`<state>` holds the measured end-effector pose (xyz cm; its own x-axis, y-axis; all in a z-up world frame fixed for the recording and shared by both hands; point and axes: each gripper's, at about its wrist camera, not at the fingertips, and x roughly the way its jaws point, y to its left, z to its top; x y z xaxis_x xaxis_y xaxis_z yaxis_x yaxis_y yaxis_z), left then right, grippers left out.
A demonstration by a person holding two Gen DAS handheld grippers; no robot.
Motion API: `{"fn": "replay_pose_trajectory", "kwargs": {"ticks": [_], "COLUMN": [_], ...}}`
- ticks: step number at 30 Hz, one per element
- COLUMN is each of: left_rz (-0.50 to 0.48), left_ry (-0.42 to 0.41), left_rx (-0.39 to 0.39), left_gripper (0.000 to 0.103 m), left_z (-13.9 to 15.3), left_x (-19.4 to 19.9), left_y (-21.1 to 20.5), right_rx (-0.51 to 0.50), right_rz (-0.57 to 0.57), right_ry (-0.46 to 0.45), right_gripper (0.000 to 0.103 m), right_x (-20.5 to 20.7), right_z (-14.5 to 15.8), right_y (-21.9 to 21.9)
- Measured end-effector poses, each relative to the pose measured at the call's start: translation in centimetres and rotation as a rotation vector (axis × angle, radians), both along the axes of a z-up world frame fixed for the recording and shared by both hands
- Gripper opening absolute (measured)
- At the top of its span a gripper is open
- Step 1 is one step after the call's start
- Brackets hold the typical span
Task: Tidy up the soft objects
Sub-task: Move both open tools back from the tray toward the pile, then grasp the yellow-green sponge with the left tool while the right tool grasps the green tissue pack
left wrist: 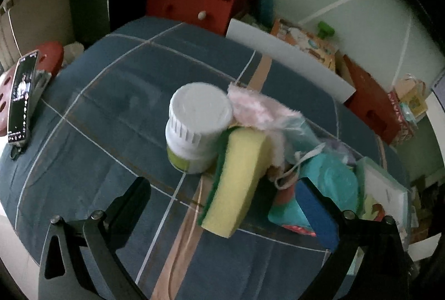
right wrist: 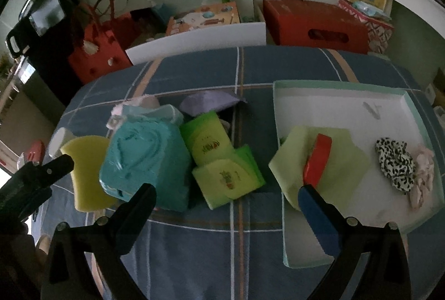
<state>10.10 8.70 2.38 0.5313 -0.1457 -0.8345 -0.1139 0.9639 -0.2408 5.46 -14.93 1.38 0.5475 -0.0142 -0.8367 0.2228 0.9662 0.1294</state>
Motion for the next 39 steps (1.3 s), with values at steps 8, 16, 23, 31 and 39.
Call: {"fn": "replay_pose_trajectory", "kwargs": {"ticks": [8, 16, 23, 31, 39], "left_rz": [-0.004, -0.031, -0.052, -0.039, -0.039], "left_ry": [0.043, 0.071, 0.075, 0.085, 0.087], "left_rx": [0.043, -0.003, -0.029, -0.056, -0.078], "left_gripper": [0.102, 0.07, 0.04, 0.038, 0.038], "left_z": [-1.7, -2.5, -2.7, -2.4, -2.2], "left_x": [1.1, 1.6, 1.5, 1.2, 1.1], "left_y": [-0.3, -0.6, -1.0, -0.6, -0.3], "right_rx": [-0.033, -0.07, -0.141, -0.176, -0.217], "right_rz": [0.013, 0.055, 0.098, 0.14, 0.199], "right_ry": [0.062, 0.07, 0.052, 0.013, 0.018], "right_gripper": [0.103, 0.103, 0.103, 0.095, 0.087], "right_x": [0.2, 0.8, 1.3, 1.6, 2.3], "right_z": [-1.7, -2.5, -2.7, -2.5, -4.1], "right_y": [-0.7, 0.1, 1.3, 1.6, 1.8]}}
